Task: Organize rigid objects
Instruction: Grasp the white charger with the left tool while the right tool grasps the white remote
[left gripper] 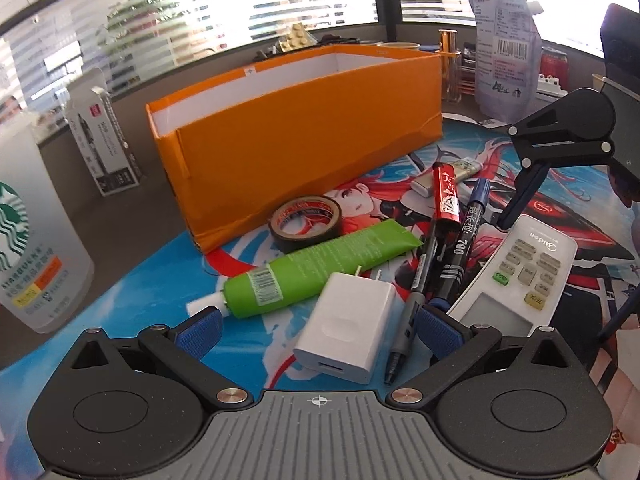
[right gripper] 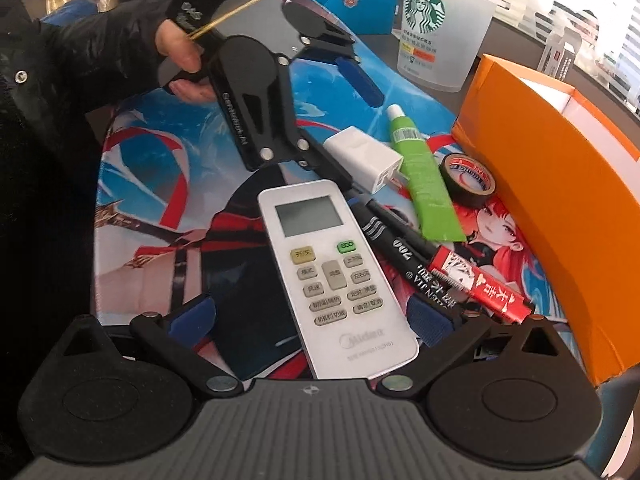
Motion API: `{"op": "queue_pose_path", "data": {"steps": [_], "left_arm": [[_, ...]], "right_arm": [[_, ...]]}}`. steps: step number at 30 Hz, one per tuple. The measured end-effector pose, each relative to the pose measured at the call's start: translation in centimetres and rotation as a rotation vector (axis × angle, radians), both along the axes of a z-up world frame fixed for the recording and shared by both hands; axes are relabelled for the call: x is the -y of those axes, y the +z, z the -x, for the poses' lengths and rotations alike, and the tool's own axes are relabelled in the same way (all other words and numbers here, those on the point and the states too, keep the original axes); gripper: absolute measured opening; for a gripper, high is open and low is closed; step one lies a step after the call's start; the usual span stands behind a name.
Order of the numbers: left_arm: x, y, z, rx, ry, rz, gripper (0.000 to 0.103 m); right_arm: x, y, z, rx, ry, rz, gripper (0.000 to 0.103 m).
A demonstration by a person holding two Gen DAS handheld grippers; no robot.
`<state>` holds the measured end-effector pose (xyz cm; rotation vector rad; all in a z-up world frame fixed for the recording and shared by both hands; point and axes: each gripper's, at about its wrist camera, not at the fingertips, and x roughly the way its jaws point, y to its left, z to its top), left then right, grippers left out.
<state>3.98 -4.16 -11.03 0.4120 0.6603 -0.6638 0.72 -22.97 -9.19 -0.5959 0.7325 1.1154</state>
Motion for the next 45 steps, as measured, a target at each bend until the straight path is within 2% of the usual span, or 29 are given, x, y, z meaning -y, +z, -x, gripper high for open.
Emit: {"op": "queue_pose_path", "data": {"steps": [5,9,11,12,16,20,23,25,30,34,39,43,45], "left_arm": [[-0.1,-0.2,0.2,-0.005,-0.001,0.010,0.103],[-0.1,-0.4,-0.2,-0.005,0.031,0.041,0.103],[-0.1,-0.7,-0.6,-0.037,0.040,0.069,0.103],[-0.2,-0.9,-0.7,-0.042,0.047,0.083,0.103],[-0.7,-1.1,-0.4,-0.051,0.030,0.117,0.093],[-0.5,-0.8,0.1,-0.046,-0.009,0.122,0.077],[-0.6,-0.7,0.6,-0.049,-0.038,0.129,0.066],[-0.9,-0.5,0.5,-0.059,-0.042,0.145,0.065],[-2.0,0.2,-0.6,-0.104,-0.014,0.244,0.065],[-1.6,-0.1,-1.2,-0.098,0.003,0.208,0.065],[-2.3,-0.4,-1.9,-0.139,0.003,0.252,0.064],[-2.1,-0.7,-1.7,-0.113,0.026,0.242,0.051],[-1.6,-0.6,-1.4,-0.091,0.037,0.214,0.049]], "right_arm": [[0.0,-0.5,-1.6,-0.066,-0.077,-0.043,0.093],[-0.1,-0.6,-2.1,-0.059,-0.121,-0.068,0.091],[0.0,-0.7,-1.8,-0.047,-0.153,-0.087,0.083],[0.2,-0.7,-1.6,-0.044,-0.175,-0.103,0.082],[0.9,-1.3,-0.1,0.001,-0.265,-0.169,0.080],[0.7,-1.2,0.8,0.020,-0.320,-0.165,0.074],[0.8,-1.0,1.0,0.018,-0.336,-0.163,0.073],[0.8,-1.0,1.0,0.017,-0.342,-0.167,0.073],[0.8,-1.3,1.1,0.021,-0.349,-0.178,0.075],[0.7,-1.3,1.2,0.022,-0.352,-0.180,0.075],[0.8,-1.3,1.2,0.019,-0.366,-0.195,0.075],[0.5,-1.4,1.9,0.045,-0.404,-0.192,0.075],[0.3,-1.4,2.1,0.048,-0.432,-0.195,0.076]]}}
